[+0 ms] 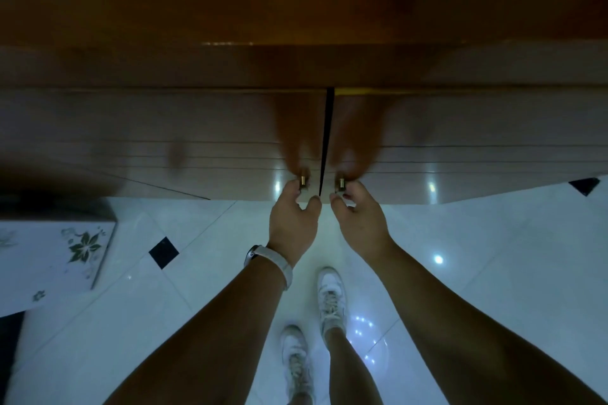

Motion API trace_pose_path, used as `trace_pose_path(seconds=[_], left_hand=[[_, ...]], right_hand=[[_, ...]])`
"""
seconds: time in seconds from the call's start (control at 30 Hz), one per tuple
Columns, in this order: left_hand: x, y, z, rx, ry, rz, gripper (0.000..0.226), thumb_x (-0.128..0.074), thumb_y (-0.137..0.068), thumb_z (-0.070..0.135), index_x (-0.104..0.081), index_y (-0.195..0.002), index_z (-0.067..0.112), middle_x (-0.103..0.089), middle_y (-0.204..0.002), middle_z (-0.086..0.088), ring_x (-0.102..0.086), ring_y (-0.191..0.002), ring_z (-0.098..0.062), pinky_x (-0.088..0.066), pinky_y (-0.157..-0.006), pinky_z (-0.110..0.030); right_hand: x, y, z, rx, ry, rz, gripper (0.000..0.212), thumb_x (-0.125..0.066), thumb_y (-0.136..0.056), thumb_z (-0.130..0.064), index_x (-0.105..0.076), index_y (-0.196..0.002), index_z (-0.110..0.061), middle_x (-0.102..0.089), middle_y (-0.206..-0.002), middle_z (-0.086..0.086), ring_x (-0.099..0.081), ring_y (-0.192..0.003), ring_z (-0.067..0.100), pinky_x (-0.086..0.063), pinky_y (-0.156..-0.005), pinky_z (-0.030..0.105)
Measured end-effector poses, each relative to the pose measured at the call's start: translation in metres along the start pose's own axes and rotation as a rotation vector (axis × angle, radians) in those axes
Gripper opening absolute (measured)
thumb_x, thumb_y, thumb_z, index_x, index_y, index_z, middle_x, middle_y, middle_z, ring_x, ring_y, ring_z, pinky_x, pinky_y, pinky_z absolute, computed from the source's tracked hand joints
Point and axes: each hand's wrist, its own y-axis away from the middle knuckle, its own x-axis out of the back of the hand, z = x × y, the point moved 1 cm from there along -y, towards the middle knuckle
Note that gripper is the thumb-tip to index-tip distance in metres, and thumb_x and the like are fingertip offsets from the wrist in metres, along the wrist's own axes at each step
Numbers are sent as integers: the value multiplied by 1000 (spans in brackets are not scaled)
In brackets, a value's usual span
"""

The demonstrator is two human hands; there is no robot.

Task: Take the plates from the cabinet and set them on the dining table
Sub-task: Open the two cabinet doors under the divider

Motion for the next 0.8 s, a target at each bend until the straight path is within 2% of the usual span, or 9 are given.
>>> trace_pose_path(seconds=[0.13, 0.3, 0.53, 0.6, 0.67, 0.73, 0.8], left_hand=[[1, 10, -8, -7, -3, 11, 26, -59, -91, 16, -57, -118, 19, -59, -108, 7, -51, -105, -5, -36, -86, -20], [9, 31, -21, -39, -47, -5, 33, -59, -92, 15, -58, -124, 15, -58, -109, 9, -50, -106, -5, -34, -85, -14], [25, 71, -56, -48, -53, -41, 33, -59, -91, 19, -57, -124, 17, -62, -119, 1, -54, -113, -14, -38, -90, -23], [30, 83, -65, -65, -71, -48, 30, -59, -92, 19, -56, -122, 17, -62, -110, 5, -55, -102, -14, -38, -83, -22], [37, 96, -76, -85, -78, -48, 24, -60, -92, 18, -56, -116, 19, -57, -93, 13, -53, -87, -11, -38, -72, -17], [46, 109, -86, -114, -86, -42, 23, -61, -91, 17, -57, -114, 20, -54, -88, 16, -52, -83, -9, -35, -60, -9], [54, 122, -98, -125, -84, -39, 24, -62, -90, 18, -57, -113, 20, -56, -91, 15, -53, -85, -9, -35, -60, -7]], right_hand=[[-2, 17, 10, -10, 0, 9, 7, -57, -92, -32, -56, -95, -27, -65, -100, -8, -60, -93, 15, -43, -77, 27], [2, 44, 22, -23, 38, -8, 14, -58, -92, -34, -56, -98, -22, -64, -103, -3, -60, -95, 17, -46, -83, 31], [7, 88, 40, -64, 134, -9, 25, -57, -93, -36, -55, -112, -21, -59, -109, -3, -55, -98, 14, -40, -83, 26], [5, 100, 48, -71, 152, 16, 26, -58, -92, -38, -54, -113, -23, -60, -112, -5, -55, -100, 11, -40, -83, 24], [5, 114, 56, -88, 151, 57, 25, -60, -91, -37, -52, -112, -24, -61, -109, -7, -57, -94, 11, -42, -75, 23], [5, 130, 63, -96, 128, 102, 23, -61, -90, -34, -51, -109, -25, -62, -104, -7, -59, -89, 12, -46, -70, 25], [4, 146, 72, -90, 120, 155, 21, -62, -89, -33, -49, -104, -26, -62, -102, -6, -60, -93, 16, -48, -74, 29]])
